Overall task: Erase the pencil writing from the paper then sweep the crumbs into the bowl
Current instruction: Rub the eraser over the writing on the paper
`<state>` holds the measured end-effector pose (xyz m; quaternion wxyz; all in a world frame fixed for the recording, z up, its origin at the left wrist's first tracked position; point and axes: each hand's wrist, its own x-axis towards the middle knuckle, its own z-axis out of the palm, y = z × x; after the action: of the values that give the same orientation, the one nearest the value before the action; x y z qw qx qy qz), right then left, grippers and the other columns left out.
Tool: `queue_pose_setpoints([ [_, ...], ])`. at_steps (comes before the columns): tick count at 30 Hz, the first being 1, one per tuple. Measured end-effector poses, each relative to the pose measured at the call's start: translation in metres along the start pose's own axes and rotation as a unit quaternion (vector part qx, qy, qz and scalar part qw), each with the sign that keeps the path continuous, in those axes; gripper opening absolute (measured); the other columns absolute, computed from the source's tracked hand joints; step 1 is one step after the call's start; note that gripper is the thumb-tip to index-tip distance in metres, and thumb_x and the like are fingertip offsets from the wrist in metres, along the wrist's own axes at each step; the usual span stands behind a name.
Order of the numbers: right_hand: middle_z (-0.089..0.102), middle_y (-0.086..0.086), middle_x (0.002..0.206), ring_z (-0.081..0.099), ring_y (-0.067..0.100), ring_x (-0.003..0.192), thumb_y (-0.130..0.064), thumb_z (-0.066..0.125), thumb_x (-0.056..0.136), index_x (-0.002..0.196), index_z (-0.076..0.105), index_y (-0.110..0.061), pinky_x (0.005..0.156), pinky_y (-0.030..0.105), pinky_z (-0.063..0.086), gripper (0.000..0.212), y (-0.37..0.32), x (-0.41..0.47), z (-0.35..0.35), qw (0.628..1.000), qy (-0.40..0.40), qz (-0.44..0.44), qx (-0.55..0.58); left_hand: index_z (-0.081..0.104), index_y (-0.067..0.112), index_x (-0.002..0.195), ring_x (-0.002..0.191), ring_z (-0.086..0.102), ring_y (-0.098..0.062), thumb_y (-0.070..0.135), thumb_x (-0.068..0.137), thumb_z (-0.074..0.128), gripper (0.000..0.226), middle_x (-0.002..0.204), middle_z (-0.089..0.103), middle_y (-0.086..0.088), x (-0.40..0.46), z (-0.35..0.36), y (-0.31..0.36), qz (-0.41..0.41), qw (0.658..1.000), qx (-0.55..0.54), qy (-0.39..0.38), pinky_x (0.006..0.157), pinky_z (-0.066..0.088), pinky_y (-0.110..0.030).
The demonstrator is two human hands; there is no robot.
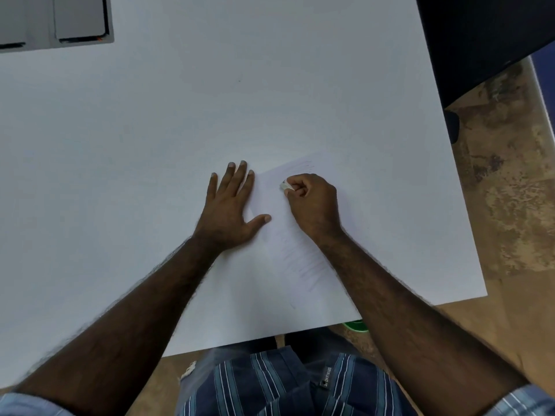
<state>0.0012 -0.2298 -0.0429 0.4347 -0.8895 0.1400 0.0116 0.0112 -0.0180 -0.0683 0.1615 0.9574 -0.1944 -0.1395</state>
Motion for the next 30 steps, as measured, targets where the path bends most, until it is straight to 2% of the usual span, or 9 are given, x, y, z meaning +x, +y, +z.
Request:
queue_pose_setpoints([
  [5,0.074,-0.001,0.097,0.067,0.015,0.092,-0.019,0.080,0.093,0.100,0.078,-0.012,0.086,0.036,0.059,0.011,-0.006,0.006,0.013,0.999,-0.010,-0.031,-0.030,-0.003,0.015,0.164,0.156,-0.021,-0.022,0.086,0.086,0.043,0.115,0.170,-0.017,-0.002,-0.004,-0.001,0.004,-0.003,1.000,0.006,-0.027,0.125,-0.003,-0.058],
  [11,0.070,0.002,0.093,0.064,0.019,0.088,-0.014,0.071,0.097,0.097,0.076,-0.012,0.080,0.036,0.054,0.006,-0.013,0.002,0.032,0.984,-0.070,-0.144,-0.077,-0.010,0.012,0.162,0.154,-0.026,-0.026,0.102,0.067,0.040,0.141,0.169,-0.024,-0.004,-0.001,-0.001,0.012,-0.027,0.997,0.029,-0.061,0.124,-0.007,-0.059],
  [13,0.070,0.005,0.092,0.064,0.024,0.087,-0.010,0.069,0.096,0.096,0.076,-0.010,0.080,0.038,0.053,0.007,-0.008,0.009,0.028,0.978,-0.048,-0.168,-0.110,-0.014,0.012,0.161,0.153,-0.029,-0.026,0.105,0.061,0.041,0.148,0.168,-0.027,-0.004,0.000,-0.002,0.014,-0.039,0.996,0.024,-0.074,0.124,-0.008,-0.060],
  [16,0.071,0.007,0.089,0.065,0.027,0.086,-0.004,0.070,0.092,0.091,0.075,-0.009,0.079,0.035,0.050,0.007,0.002,0.026,0.014,0.984,0.042,-0.121,-0.122,-0.020,0.013,0.160,0.150,-0.034,-0.026,0.109,0.052,0.041,0.156,0.165,-0.032,-0.004,0.002,-0.002,0.018,-0.056,0.994,0.020,-0.093,0.123,-0.010,-0.060],
  [18,0.071,0.008,0.089,0.065,0.028,0.086,-0.006,0.068,0.094,0.090,0.075,-0.007,0.079,0.038,0.053,0.008,0.001,0.026,0.016,0.986,0.056,-0.106,-0.115,-0.022,0.013,0.159,0.150,-0.036,-0.027,0.110,0.048,0.040,0.160,0.165,-0.034,-0.005,0.003,-0.002,0.020,-0.064,0.993,0.025,-0.100,0.123,-0.011,-0.061],
  [21,0.071,0.010,0.092,0.064,0.029,0.087,-0.010,0.067,0.096,0.097,0.075,-0.006,0.082,0.042,0.054,0.009,-0.007,0.003,0.036,0.971,-0.054,-0.198,-0.123,-0.020,0.012,0.160,0.151,-0.033,-0.028,0.111,0.047,0.039,0.161,0.166,-0.032,-0.006,0.003,-0.003,0.021,-0.067,0.992,0.039,-0.104,0.123,-0.008,-0.062],
  [23,0.072,0.010,0.096,0.065,0.028,0.090,-0.012,0.068,0.097,0.102,0.075,-0.007,0.084,0.039,0.053,0.010,-0.006,-0.003,0.036,0.959,-0.080,-0.228,-0.145,-0.020,0.012,0.159,0.151,-0.034,-0.029,0.112,0.045,0.038,0.163,0.165,-0.033,-0.006,0.004,-0.003,0.021,-0.069,0.990,0.047,-0.112,0.122,-0.008,-0.062],
  [27,0.069,0.009,0.087,0.063,0.028,0.084,-0.008,0.067,0.096,0.091,0.073,-0.006,0.078,0.038,0.052,0.008,0.004,0.025,0.017,0.981,0.052,-0.130,-0.134,-0.024,0.013,0.158,0.148,-0.038,-0.030,0.112,0.040,0.039,0.167,0.163,-0.038,-0.006,0.008,-0.004,0.021,-0.078,0.987,0.047,-0.129,0.121,-0.012,-0.062],
  [30,0.071,0.010,0.091,0.064,0.028,0.087,-0.009,0.067,0.096,0.095,0.074,-0.005,0.080,0.039,0.054,0.008,-0.004,0.016,0.030,0.979,0.026,-0.158,-0.125,-0.028,0.013,0.157,0.147,-0.041,-0.030,0.112,0.038,0.039,0.168,0.161,-0.041,-0.006,0.009,-0.005,0.022,-0.084,0.985,0.050,-0.143,0.121,-0.014,-0.062],
])
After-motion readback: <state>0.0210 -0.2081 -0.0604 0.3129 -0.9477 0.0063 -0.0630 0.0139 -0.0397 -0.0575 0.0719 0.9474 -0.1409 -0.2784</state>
